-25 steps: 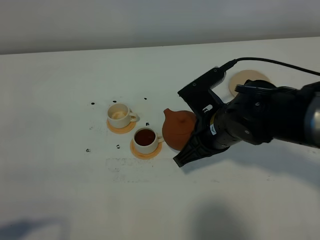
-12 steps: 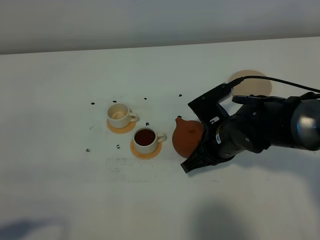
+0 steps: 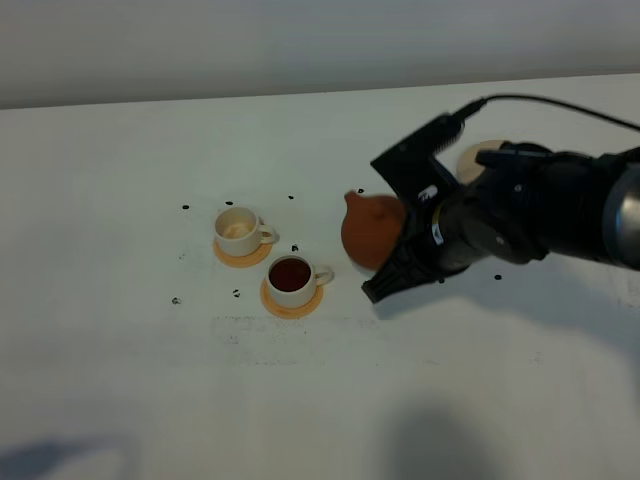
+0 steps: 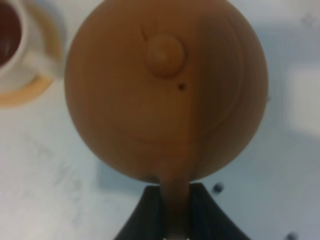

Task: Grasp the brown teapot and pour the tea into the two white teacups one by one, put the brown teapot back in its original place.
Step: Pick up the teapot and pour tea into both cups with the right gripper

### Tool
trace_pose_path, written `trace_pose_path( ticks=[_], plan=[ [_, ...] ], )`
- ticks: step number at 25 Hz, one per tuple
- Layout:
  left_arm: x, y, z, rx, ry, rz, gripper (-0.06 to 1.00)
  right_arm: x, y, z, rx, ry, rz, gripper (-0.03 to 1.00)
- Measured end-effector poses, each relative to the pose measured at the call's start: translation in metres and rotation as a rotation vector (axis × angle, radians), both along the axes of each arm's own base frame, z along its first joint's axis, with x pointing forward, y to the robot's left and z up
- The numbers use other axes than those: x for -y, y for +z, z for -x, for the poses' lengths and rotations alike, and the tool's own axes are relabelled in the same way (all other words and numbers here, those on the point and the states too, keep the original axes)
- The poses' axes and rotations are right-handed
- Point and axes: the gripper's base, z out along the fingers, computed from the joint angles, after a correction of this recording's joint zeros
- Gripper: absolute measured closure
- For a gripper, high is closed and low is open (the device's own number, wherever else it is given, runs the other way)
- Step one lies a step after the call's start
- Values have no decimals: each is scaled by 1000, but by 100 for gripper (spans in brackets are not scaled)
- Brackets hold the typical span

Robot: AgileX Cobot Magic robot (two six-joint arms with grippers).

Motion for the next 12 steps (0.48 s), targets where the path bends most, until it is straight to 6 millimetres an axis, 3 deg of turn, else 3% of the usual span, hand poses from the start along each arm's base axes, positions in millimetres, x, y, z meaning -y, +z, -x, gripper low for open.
trace_pose_path(
  ticks=[6, 12],
  plan=[
    [0, 0, 0, 0, 0, 0, 69, -7, 26, -21, 136, 90, 62, 87],
    [0, 0, 0, 0, 0, 0, 69, -23, 21, -37, 184, 171, 134, 87]
  ],
)
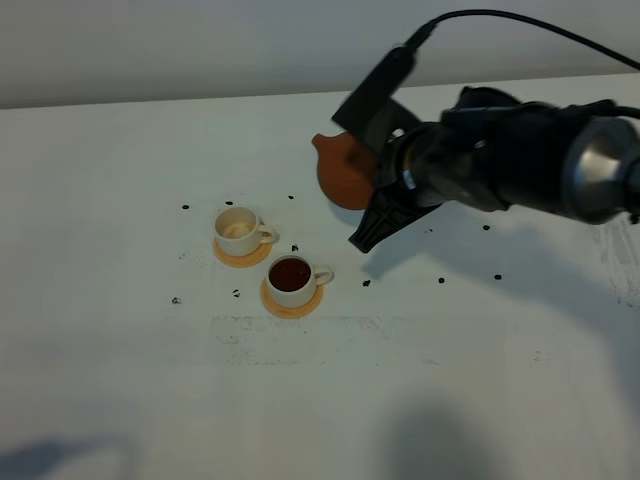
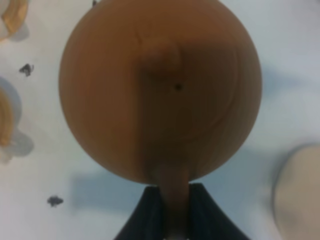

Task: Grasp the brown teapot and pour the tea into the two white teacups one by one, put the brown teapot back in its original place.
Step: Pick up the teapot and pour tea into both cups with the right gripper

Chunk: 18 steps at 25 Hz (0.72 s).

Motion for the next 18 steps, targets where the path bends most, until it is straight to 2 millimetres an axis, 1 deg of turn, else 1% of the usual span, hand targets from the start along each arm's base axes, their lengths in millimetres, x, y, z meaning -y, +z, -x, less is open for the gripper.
trace_pose_path(
  ticks=[5, 8, 14, 18],
  plan=[
    [0, 0, 0, 0, 0, 0, 69, -19, -7, -1, 47, 88, 73, 87],
    [0, 0, 0, 0, 0, 0, 69, -28, -7, 1, 83, 139, 104, 87],
    [0, 0, 0, 0, 0, 0, 69, -37, -6, 2, 136, 206, 146, 87],
    [0, 0, 0, 0, 0, 0, 69, -42, -15, 3, 143, 240, 169, 87]
  ],
)
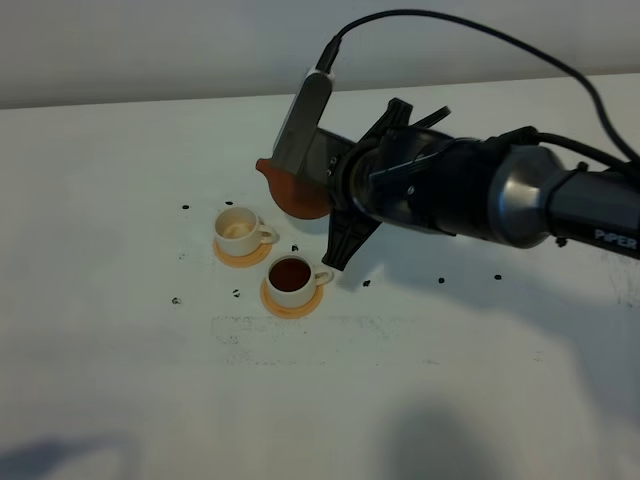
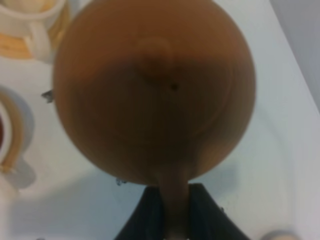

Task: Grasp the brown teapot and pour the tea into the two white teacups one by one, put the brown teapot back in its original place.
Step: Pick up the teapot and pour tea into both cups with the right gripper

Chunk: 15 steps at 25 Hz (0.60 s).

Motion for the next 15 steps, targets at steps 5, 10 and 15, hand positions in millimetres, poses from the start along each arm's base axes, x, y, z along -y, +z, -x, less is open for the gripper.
trace_pose_path(
  ticks=[5, 10, 15],
  plan=[
    [0, 0, 0, 0, 0, 0, 69, -7, -9, 2, 27, 58, 55, 87],
    [0, 0, 0, 0, 0, 0, 69, -13, -13, 2, 73, 125, 111, 87],
    [0, 0, 0, 0, 0, 0, 69, -15, -13, 0, 129, 181, 168, 87]
  ],
)
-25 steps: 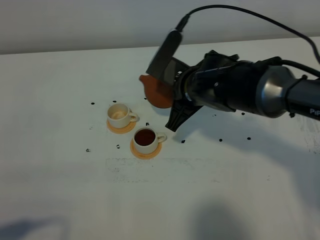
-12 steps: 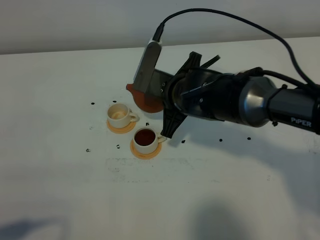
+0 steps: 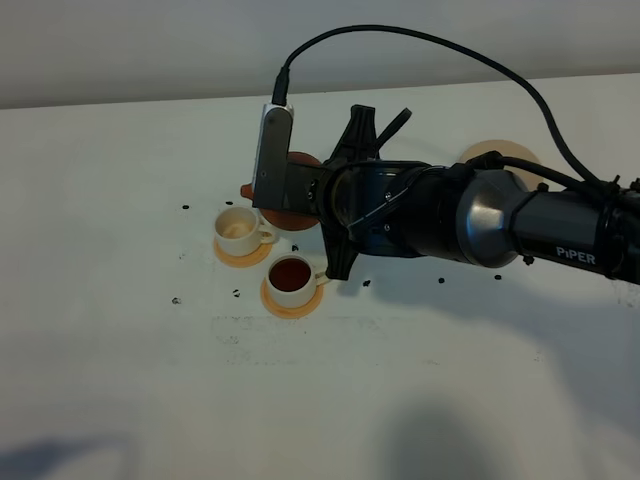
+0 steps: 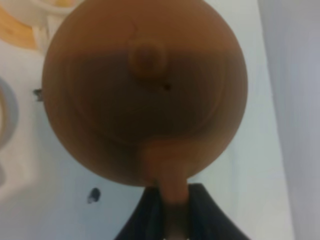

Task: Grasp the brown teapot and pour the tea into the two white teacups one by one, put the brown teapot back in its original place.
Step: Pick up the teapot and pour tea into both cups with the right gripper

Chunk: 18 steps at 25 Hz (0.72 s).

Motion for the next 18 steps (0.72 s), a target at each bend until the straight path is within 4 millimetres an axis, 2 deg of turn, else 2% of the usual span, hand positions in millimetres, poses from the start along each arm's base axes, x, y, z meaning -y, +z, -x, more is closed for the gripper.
trace_pose_path(
  ticks=[6, 18],
  plan=[
    [0, 0, 0, 0, 0, 0, 69, -1, -5, -3, 38, 47, 54, 87],
    [0, 0, 0, 0, 0, 0, 69, -3, -1, -6, 110, 116, 118, 87]
  ],
)
